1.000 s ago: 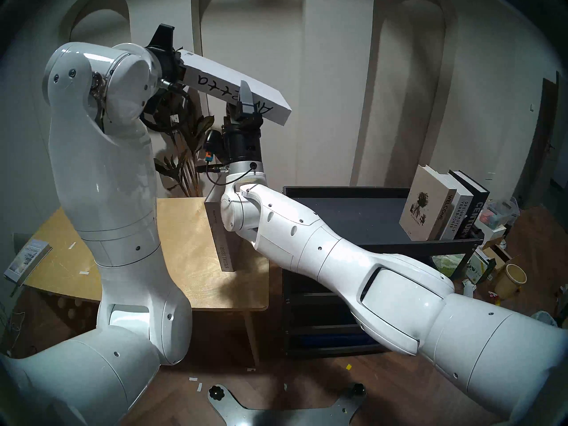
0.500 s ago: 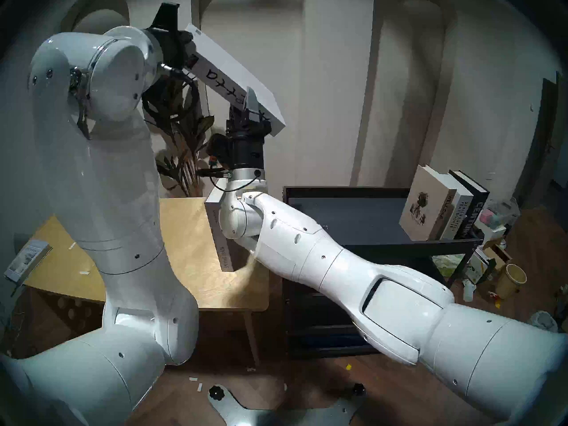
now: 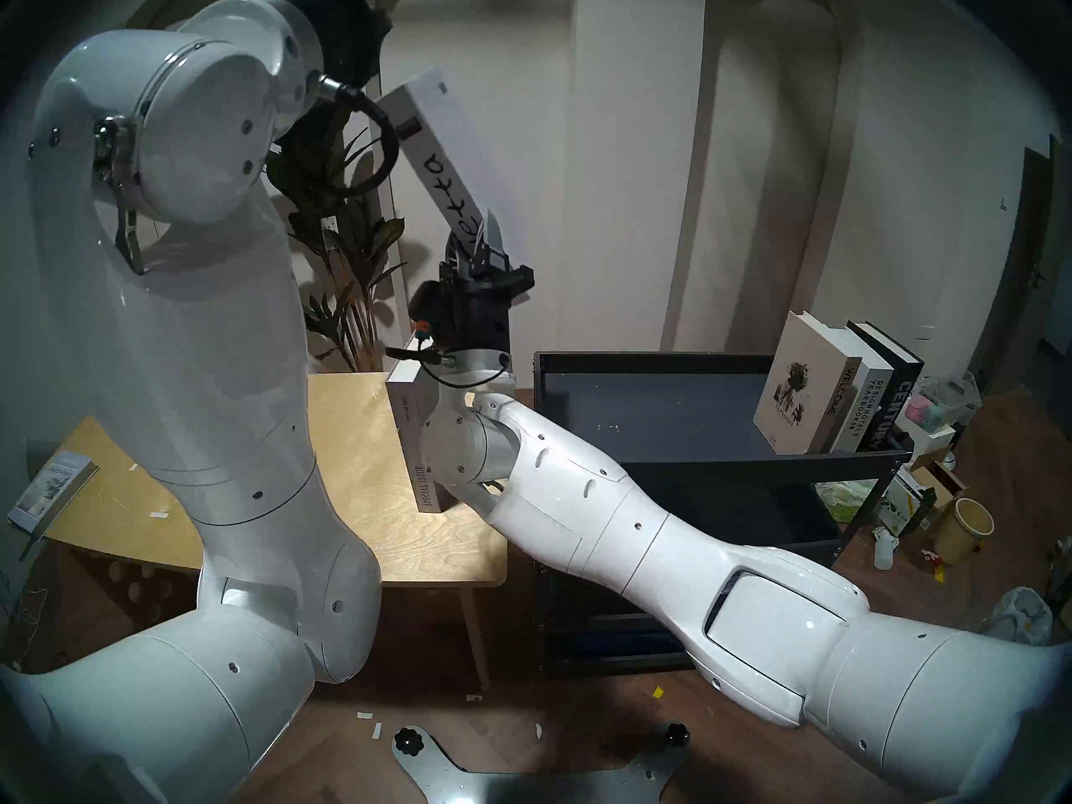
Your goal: Move the books from the display table onto the shelf, standing them upright with spines facing out and tallest at one end
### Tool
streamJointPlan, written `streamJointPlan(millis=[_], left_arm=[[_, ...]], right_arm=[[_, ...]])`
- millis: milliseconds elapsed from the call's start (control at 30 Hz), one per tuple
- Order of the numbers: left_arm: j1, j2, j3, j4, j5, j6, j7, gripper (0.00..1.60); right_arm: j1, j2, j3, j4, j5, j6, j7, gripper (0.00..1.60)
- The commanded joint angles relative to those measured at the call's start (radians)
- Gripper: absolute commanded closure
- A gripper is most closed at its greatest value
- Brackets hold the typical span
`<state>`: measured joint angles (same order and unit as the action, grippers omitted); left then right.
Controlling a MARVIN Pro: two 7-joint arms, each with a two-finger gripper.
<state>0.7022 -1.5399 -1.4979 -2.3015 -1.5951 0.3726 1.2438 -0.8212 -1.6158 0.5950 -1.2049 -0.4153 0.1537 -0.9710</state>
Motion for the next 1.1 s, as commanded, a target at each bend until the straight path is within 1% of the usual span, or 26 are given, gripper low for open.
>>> streamJointPlan(millis=[0, 33, 67, 100, 200, 333, 367, 467, 600, 700, 767, 800, 833, 900, 933, 1067], left_arm=[[-0.050, -0.007, 0.025, -0.032, 0.002, 0.006, -0.050, 1.60], [-0.057, -0.006, 0.030, -0.034, 0.006, 0.008, -0.056, 1.60], [-0.062, -0.007, 0.033, -0.036, 0.007, 0.008, -0.058, 1.60], [-0.068, -0.008, 0.034, -0.038, 0.007, 0.008, -0.061, 1.60], [-0.082, -0.004, 0.034, -0.052, 0.011, 0.014, -0.070, 1.60], [-0.121, 0.014, 0.011, -0.082, 0.014, 0.035, -0.102, 1.60], [-0.138, 0.031, 0.003, -0.096, 0.024, 0.050, -0.117, 1.60], [-0.173, 0.060, -0.046, -0.125, 0.033, 0.073, -0.145, 1.60], [-0.200, 0.122, -0.158, -0.142, 0.069, 0.101, -0.163, 1.60], [-0.190, 0.161, -0.208, -0.142, 0.094, 0.111, -0.165, 1.60], [-0.171, 0.184, -0.244, -0.138, 0.108, 0.122, -0.164, 1.60], [-0.159, 0.195, -0.253, -0.132, 0.121, 0.130, -0.158, 1.60], [-0.149, 0.208, -0.287, -0.128, 0.124, 0.142, -0.162, 1.60], [-0.138, 0.217, -0.290, -0.125, 0.133, 0.149, -0.154, 1.60], [-0.127, 0.232, -0.317, -0.120, 0.141, 0.164, -0.157, 1.60], [-0.080, 0.269, -0.351, -0.101, 0.170, 0.208, -0.149, 1.60]], right_arm=[[-0.033, 0.049, 0.013, -0.113, 0.025, -0.023, 0.013, 1.60], [-0.027, 0.051, 0.018, -0.118, 0.025, -0.025, 0.011, 1.60], [-0.030, 0.064, 0.022, -0.146, 0.031, -0.017, 0.022, 1.60], [-0.021, 0.065, 0.028, -0.140, 0.029, -0.020, 0.014, 1.60], [-0.015, 0.095, 0.049, -0.184, 0.040, -0.009, 0.032, 1.60], [-0.019, 0.130, 0.097, -0.217, 0.083, -0.016, 0.051, 1.60], [-0.019, 0.134, 0.109, -0.209, 0.091, -0.023, 0.049, 1.60], [-0.034, 0.157, 0.139, -0.233, 0.121, -0.030, 0.059, 1.60], [-0.060, 0.186, 0.180, -0.265, 0.170, -0.044, 0.066, 1.60], [-0.079, 0.206, 0.202, -0.299, 0.198, -0.055, 0.070, 1.60], [-0.092, 0.217, 0.214, -0.325, 0.217, -0.062, 0.075, 1.60], [-0.096, 0.220, 0.219, -0.335, 0.223, -0.065, 0.073, 1.60], [-0.103, 0.226, 0.225, -0.349, 0.232, -0.068, 0.076, 1.60], [-0.105, 0.226, 0.229, -0.353, 0.239, -0.069, 0.076, 1.60], [-0.113, 0.235, 0.236, -0.371, 0.248, -0.073, 0.079, 1.60], [-0.139, 0.256, 0.249, -0.409, 0.276, -0.081, 0.087, 1.60]])
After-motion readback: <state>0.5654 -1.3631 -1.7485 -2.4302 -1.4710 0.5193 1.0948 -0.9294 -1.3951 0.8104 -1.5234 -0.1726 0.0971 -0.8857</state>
